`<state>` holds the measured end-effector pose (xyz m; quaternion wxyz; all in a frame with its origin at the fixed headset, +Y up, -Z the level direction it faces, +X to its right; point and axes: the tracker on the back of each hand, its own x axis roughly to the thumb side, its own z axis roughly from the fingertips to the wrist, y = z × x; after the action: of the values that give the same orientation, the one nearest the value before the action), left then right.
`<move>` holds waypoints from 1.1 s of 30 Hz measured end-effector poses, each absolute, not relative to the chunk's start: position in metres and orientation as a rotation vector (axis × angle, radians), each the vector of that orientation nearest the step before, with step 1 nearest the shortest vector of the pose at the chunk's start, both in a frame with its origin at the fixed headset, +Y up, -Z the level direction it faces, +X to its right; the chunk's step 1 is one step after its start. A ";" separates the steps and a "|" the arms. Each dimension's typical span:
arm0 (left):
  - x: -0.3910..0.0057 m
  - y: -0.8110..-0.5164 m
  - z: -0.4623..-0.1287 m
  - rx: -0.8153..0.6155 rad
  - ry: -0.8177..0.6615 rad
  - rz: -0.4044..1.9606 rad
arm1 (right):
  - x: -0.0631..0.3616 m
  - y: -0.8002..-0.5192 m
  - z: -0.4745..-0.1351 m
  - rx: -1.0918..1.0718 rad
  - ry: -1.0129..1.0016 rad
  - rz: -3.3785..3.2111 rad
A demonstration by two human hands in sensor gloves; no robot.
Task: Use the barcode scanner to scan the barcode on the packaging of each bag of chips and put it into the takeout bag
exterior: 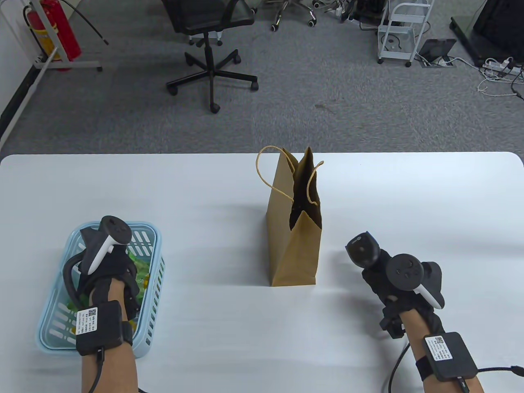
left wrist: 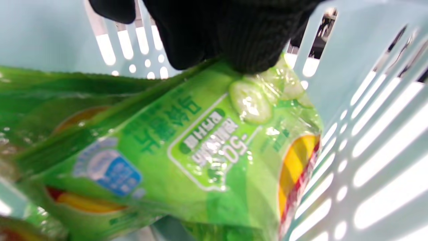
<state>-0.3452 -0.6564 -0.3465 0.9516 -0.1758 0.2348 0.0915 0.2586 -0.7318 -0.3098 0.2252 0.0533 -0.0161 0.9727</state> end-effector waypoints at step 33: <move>-0.178 -0.615 -0.324 -0.286 -0.547 2.243 | 0.227 -0.607 -0.283 0.570 -0.345 1.996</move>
<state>-0.1777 -0.6154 -0.3236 0.3965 -0.1130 -0.2160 0.8851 0.2266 -0.6068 -0.2830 0.4958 0.2354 -0.1422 0.8238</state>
